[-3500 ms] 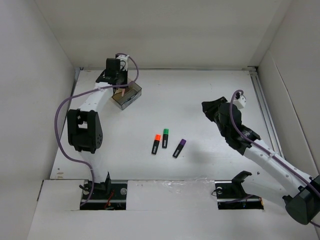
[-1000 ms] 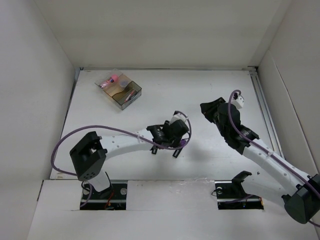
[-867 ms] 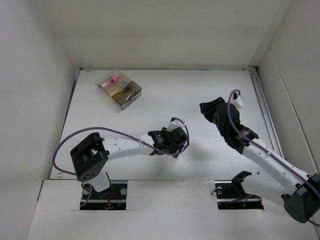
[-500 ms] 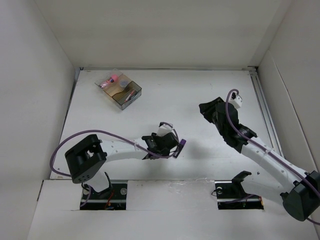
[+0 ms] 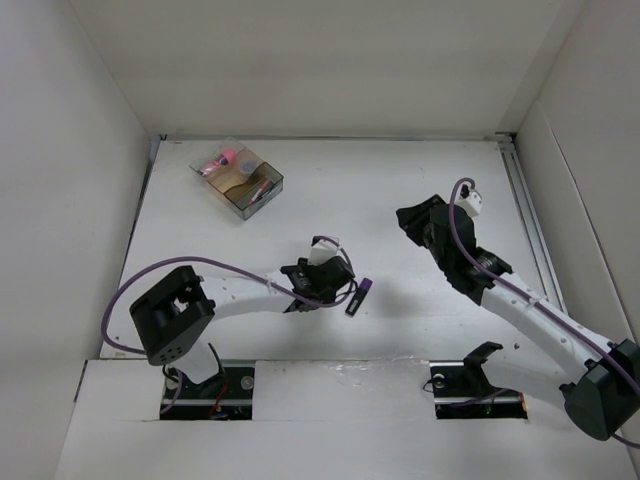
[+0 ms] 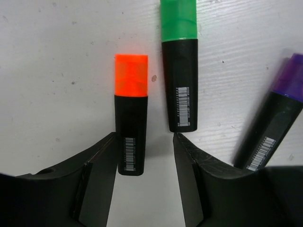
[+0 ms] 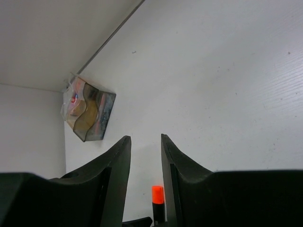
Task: Sort the stationery into containers
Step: Pick up the pen from the center of the board.
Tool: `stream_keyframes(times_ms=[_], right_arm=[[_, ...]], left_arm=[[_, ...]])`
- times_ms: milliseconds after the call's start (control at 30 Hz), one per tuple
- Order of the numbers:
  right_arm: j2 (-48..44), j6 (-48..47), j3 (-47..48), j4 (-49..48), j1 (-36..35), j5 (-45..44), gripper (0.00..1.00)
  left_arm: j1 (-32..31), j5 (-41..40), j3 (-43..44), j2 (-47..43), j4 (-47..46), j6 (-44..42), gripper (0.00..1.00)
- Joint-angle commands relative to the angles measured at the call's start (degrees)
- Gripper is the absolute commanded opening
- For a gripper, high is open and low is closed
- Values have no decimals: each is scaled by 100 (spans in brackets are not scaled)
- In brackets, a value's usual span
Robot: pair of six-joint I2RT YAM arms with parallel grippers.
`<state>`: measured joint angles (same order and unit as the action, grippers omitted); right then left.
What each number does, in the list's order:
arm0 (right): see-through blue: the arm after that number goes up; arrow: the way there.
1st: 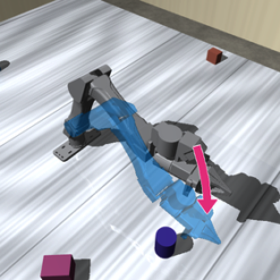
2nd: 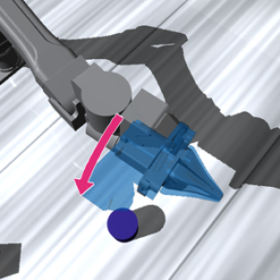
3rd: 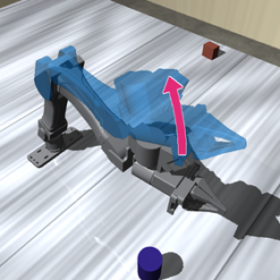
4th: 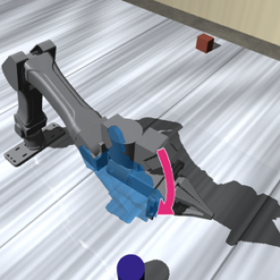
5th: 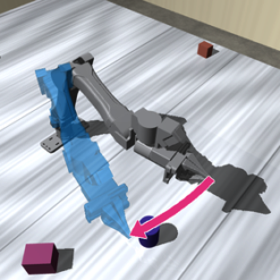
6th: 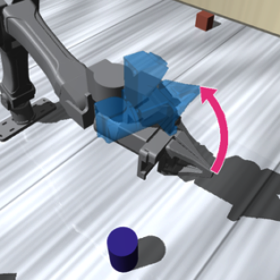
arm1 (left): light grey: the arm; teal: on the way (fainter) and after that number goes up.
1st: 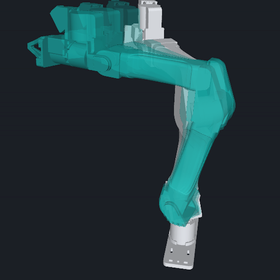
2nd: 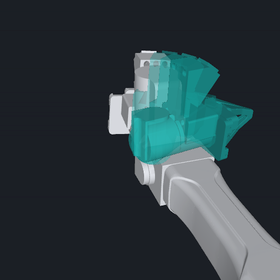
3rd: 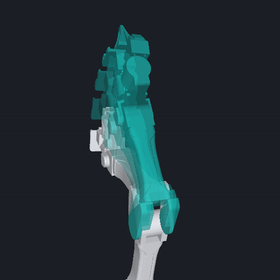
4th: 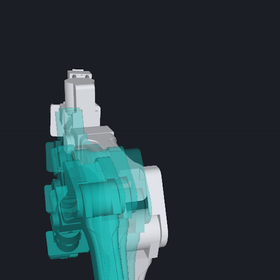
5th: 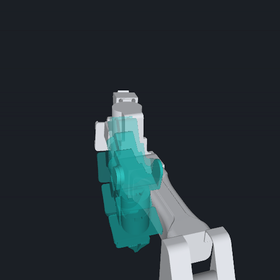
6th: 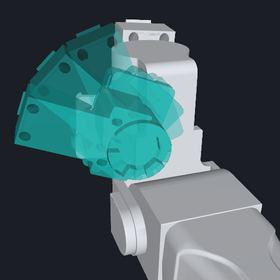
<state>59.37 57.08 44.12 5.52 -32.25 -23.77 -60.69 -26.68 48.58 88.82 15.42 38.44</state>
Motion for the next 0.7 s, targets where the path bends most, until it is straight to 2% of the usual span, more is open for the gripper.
stream_keyframes(times_ms=[0,133,267,400,467,533,667], right_arm=[[-5,-74,185,-262,35,101,37],[47,-74,185,-315,35,39,37],[48,-74,185,-315,35,101,37],[100,-74,185,-315,35,30,37],[101,-74,185,-315,35,118,36],[101,-74,185,-315,35,118,36],[48,-74,185,-315,35,144,36]], left_arm=[[144,-189,117,-101,22,15,45],[321,-22,55,126,-109,-135,44],[321,31,3,346,-241,-258,39],[321,40,3,400,-241,-258,27],[321,-39,3,400,-241,-258,13],[321,-100,72,251,-163,-258,4],[653,-233,459,-48,-30,-547,1]])
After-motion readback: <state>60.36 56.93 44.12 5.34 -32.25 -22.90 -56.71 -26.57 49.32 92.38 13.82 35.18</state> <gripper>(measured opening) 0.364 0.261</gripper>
